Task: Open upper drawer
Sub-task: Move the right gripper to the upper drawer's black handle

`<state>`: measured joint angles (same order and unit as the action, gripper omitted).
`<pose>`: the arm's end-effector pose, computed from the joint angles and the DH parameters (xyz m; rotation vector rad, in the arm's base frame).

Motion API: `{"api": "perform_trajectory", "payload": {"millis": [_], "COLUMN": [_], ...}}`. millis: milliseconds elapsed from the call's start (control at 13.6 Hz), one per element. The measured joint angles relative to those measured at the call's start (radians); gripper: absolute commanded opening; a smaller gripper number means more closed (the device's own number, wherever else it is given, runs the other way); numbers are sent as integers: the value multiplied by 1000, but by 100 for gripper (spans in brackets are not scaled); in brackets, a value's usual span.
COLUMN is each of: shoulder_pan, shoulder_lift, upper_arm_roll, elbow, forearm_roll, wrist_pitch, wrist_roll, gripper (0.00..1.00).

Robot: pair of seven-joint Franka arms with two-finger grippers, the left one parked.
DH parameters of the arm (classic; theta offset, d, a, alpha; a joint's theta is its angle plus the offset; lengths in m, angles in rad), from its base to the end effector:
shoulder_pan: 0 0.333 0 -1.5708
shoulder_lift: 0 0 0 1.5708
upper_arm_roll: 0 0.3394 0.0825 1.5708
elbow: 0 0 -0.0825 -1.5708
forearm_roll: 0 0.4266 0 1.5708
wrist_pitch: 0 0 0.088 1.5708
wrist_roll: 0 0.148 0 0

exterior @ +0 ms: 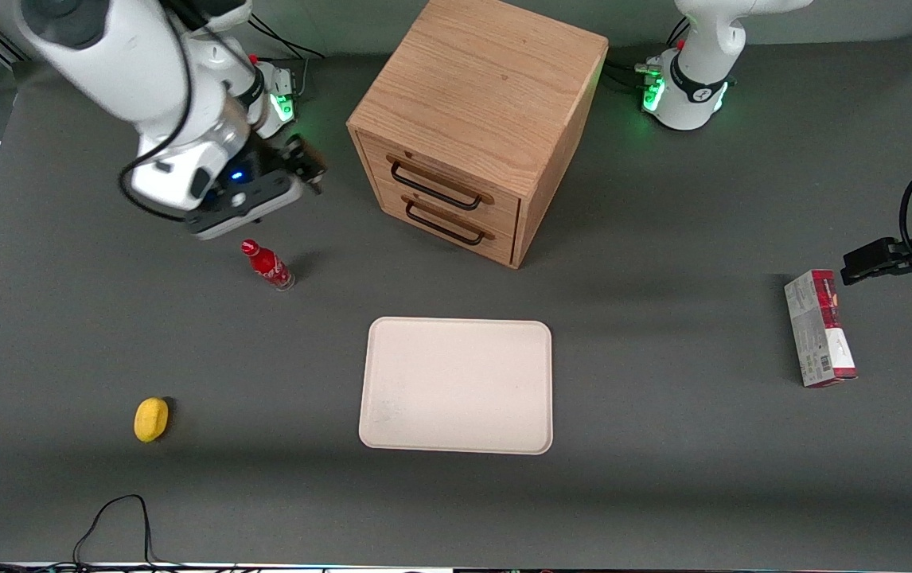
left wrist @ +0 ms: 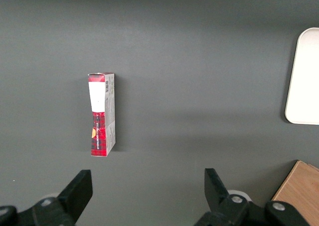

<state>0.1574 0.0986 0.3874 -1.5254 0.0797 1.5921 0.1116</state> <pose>0.5358 0.3264 0.5769 -2.9678 -0.6470 0.0927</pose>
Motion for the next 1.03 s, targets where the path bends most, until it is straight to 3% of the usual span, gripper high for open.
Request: {"api": "perform_trajectory", "payload": {"millis": [220,440,587,1028], "shoulder_pan": [10,18,18,42], "shoulder_lift": [17,56,108,230], "upper_arm_roll": [96,114,121,197], "elbow": [13,11,9,6], "forearm_roll": [0,13,63,99], "wrist_pitch": [-1,-7,-8,30], "wrist_roll": [-124,-243,-315,-357], "gripper": [100,100,100,100]}}
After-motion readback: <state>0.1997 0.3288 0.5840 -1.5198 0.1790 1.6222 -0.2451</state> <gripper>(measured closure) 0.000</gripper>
